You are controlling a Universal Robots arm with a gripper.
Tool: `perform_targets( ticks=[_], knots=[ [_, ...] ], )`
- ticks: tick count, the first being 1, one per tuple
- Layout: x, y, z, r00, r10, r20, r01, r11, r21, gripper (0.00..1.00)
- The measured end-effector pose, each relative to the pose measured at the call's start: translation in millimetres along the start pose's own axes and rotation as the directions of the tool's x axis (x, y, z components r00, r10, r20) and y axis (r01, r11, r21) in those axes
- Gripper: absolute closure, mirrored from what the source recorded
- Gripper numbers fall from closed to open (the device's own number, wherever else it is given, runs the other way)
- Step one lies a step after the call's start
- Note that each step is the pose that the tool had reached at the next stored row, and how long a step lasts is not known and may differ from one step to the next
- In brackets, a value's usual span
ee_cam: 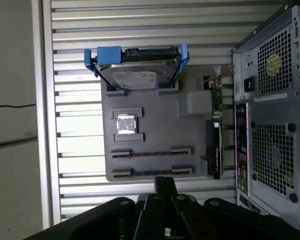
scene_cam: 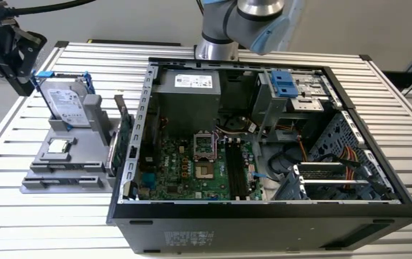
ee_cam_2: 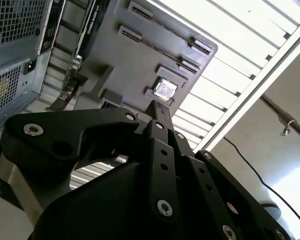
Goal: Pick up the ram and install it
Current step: 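Reach for the ram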
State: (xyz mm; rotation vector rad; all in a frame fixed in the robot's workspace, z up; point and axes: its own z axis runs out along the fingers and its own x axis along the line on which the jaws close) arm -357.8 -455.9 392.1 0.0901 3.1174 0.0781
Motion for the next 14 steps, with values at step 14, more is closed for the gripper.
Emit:
perform_targets(
  ticks=[14],
  knots=[
    [4.2,17.2,0.8,0.9985,-0.054,-0.0028,0.054,0.9985,-0.0012,1.00]
  ],
)
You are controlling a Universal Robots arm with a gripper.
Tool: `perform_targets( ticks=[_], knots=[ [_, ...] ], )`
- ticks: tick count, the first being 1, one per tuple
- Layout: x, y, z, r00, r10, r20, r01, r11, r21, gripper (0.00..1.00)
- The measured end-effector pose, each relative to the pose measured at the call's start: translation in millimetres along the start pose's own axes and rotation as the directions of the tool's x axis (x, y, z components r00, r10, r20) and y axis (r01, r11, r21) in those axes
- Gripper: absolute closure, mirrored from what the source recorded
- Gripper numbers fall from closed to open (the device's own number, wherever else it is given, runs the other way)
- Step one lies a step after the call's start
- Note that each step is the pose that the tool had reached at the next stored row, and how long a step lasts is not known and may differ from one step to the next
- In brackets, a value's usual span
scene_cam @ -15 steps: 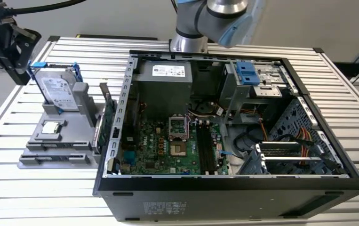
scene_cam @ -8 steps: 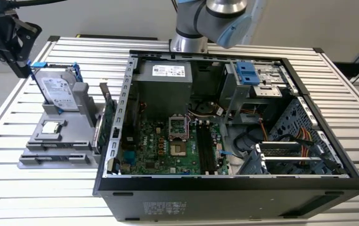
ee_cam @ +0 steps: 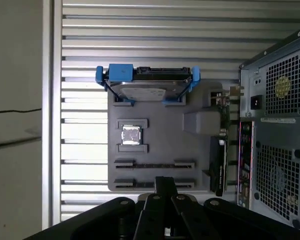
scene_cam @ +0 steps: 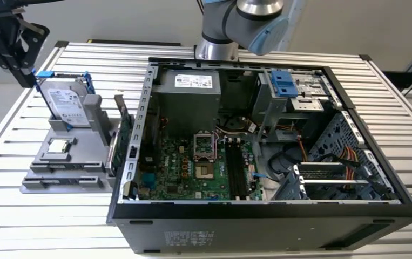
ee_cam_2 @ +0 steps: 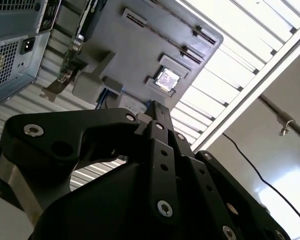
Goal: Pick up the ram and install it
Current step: 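Reach for the ram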
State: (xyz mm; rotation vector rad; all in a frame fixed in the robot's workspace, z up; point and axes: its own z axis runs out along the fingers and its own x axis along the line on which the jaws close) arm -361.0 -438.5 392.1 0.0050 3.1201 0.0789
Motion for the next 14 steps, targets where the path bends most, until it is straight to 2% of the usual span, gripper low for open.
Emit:
perform_targets(
  ticks=[14],
  knots=[
    [0.1,-0.1,0.0,0.9998,-0.021,-0.0011,0.021,0.9998,-0.0006,1.00]
  ],
)
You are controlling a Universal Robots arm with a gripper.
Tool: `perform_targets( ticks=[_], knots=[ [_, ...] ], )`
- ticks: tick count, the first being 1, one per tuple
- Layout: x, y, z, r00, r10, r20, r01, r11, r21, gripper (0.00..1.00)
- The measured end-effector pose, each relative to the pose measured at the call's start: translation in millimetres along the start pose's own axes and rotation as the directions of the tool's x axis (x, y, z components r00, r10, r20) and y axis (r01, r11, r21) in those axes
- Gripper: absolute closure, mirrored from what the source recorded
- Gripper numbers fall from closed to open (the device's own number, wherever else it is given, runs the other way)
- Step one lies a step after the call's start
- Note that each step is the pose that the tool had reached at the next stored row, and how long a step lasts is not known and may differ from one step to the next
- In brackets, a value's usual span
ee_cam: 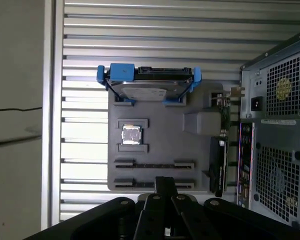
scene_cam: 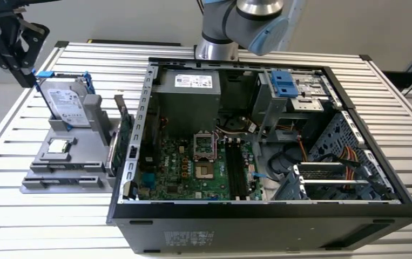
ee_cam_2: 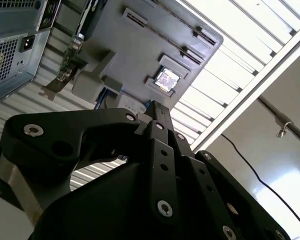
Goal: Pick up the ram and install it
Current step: 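Reach for the ram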
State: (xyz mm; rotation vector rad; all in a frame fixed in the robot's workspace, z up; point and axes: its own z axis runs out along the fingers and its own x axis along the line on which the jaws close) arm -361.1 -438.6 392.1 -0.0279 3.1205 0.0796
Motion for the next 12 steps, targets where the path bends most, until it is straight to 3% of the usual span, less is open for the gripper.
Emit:
perform_targets(
  ticks=[6,12],
  knots=[
    [0.5,0.0,-0.1,0.9974,-0.072,-0.0037,0.072,0.9974,-0.0016,1.00],
    [0.6,0.0,0.1,0.9869,-0.161,-0.0076,0.161,0.9870,-0.0040,1.00]
  ],
)
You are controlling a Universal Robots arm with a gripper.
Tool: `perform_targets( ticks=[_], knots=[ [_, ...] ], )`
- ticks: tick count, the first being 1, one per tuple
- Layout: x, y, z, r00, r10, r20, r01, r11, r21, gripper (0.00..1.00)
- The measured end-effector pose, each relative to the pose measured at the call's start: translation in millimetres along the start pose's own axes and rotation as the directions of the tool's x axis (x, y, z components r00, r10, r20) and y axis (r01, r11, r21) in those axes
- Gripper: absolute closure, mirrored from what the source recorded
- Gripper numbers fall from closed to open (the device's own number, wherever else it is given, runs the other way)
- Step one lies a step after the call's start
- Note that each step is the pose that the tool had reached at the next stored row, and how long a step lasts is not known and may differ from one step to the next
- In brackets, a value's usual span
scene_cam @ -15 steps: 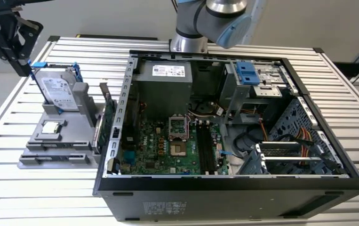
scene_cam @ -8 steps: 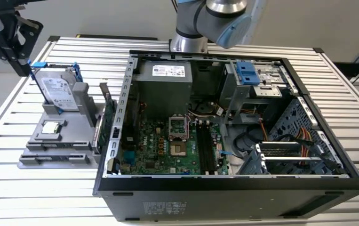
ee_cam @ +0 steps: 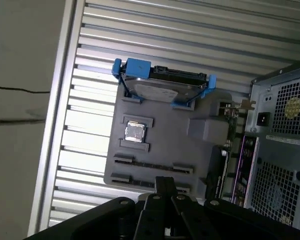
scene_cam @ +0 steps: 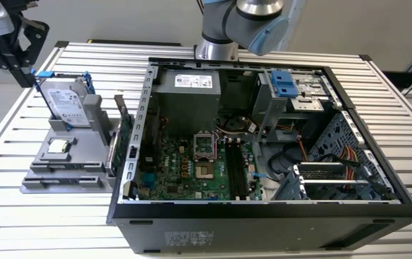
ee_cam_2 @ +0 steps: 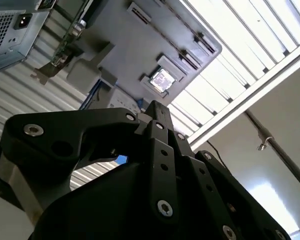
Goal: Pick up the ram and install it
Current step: 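Reach for the ram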
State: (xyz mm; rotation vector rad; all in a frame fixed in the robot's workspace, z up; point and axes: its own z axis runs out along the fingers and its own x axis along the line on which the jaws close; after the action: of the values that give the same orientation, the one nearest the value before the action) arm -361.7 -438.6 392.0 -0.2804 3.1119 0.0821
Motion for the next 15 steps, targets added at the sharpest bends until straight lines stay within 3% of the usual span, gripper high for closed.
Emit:
perform_targets(
  ticks=[3,7,15],
  knots=[
    [0.0,0.0,-0.1,0.9987,-0.051,-0.0026,0.051,0.9987,-0.0011,1.00],
    [0.0,0.0,-0.1,0.9929,-0.119,-0.0059,0.119,0.9929,-0.0027,1.00],
    [0.0,0.0,-0.1,0.9817,-0.190,-0.0088,0.190,0.9817,-0.0046,1.00]
  ],
)
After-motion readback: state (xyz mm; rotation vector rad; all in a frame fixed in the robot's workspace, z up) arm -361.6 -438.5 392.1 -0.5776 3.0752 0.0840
